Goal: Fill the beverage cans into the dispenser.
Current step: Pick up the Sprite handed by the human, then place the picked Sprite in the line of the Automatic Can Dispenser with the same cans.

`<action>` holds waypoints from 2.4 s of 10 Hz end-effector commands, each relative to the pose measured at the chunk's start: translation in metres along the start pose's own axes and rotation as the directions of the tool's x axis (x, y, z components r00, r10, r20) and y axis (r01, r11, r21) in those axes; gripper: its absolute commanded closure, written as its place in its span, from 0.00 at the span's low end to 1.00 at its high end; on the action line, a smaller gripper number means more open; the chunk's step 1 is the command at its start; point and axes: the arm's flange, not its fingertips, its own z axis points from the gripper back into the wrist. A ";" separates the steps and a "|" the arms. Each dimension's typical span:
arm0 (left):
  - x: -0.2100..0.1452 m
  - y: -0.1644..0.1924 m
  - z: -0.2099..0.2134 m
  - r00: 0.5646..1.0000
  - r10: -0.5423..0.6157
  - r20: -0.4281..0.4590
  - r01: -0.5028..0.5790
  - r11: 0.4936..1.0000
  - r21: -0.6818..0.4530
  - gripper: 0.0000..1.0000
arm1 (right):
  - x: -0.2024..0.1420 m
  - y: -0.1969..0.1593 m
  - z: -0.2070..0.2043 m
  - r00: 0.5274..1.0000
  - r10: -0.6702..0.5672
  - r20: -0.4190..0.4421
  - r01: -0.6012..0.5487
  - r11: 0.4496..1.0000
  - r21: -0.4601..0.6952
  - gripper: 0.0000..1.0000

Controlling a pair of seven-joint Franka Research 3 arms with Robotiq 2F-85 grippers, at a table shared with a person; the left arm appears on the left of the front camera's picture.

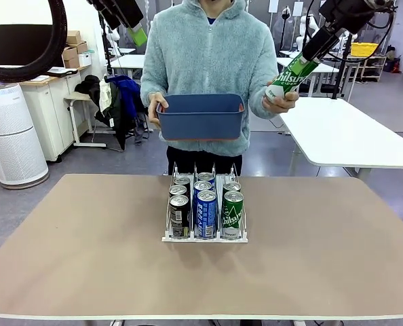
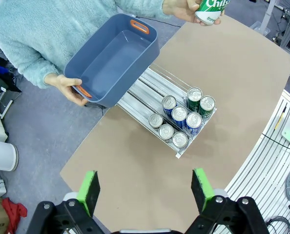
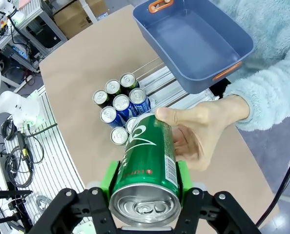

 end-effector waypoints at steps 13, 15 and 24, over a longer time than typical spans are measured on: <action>-0.002 0.000 0.000 1.000 0.004 0.003 -0.004 1.000 0.003 0.00 | 0.001 0.000 0.001 1.000 0.006 -0.002 -0.006 1.000 -0.018 1.00; -0.002 0.000 0.000 1.000 0.004 0.003 -0.004 1.000 0.003 0.00 | 0.001 0.000 0.001 1.000 0.006 -0.002 -0.006 1.000 -0.018 1.00; -0.002 0.000 0.000 1.000 0.004 0.003 -0.004 1.000 0.003 0.00 | 0.001 0.000 0.001 1.000 0.006 -0.002 -0.006 1.000 -0.018 1.00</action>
